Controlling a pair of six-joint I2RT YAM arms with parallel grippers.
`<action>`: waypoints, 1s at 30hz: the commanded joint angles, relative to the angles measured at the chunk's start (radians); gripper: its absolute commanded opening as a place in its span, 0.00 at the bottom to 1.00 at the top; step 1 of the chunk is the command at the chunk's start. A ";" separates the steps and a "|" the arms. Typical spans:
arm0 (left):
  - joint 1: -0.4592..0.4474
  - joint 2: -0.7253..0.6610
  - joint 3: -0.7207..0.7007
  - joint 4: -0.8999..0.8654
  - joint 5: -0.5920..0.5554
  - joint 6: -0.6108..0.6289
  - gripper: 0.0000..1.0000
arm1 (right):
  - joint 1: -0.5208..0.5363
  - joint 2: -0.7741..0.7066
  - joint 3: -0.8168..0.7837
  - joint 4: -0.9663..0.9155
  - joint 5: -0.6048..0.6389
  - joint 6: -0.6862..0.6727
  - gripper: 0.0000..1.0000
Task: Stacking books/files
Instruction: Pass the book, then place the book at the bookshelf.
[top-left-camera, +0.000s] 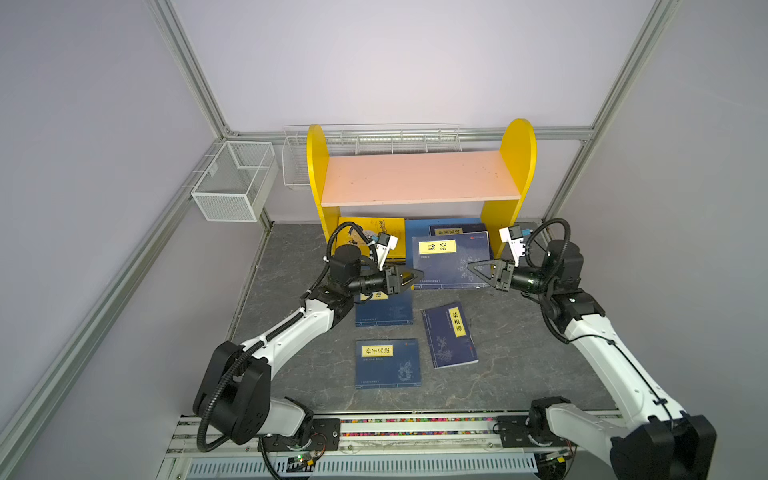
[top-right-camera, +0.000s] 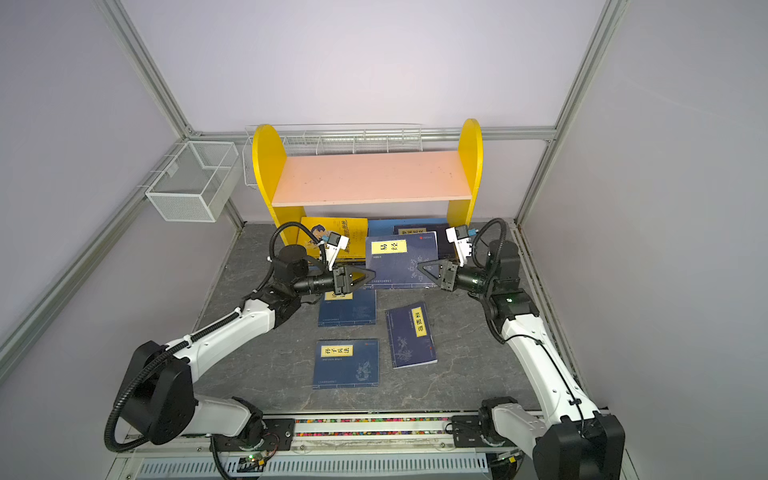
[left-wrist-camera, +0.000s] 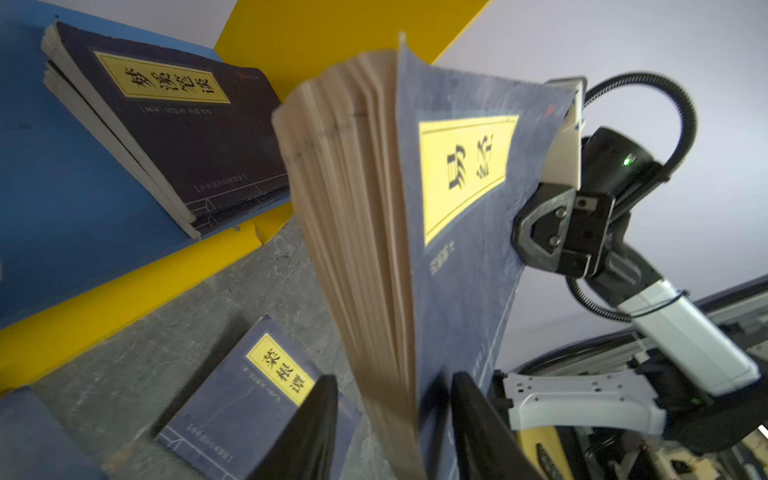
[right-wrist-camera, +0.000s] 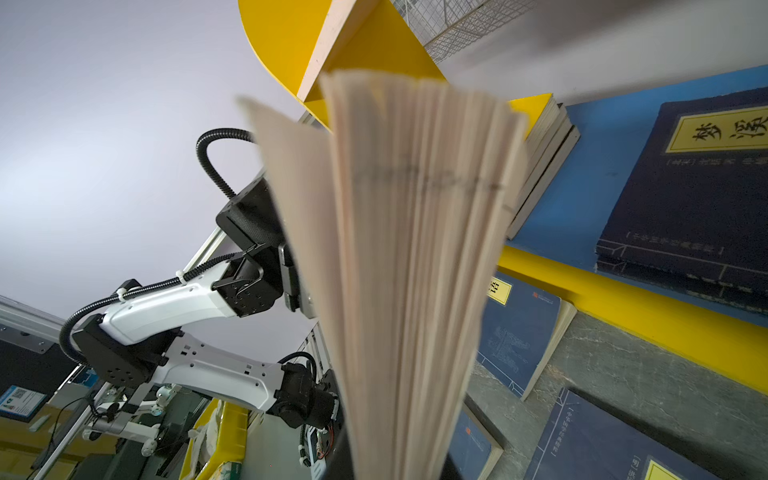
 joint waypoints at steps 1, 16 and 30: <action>-0.008 0.015 0.012 0.120 0.024 -0.048 0.23 | -0.006 0.023 0.028 0.052 -0.014 0.008 0.06; -0.140 0.124 0.182 0.002 -0.416 -0.021 0.00 | -0.006 0.146 0.140 -0.187 0.347 -0.117 0.53; -0.140 0.330 0.441 -0.073 -0.402 0.041 0.00 | -0.014 -0.105 0.033 -0.418 1.013 -0.079 0.66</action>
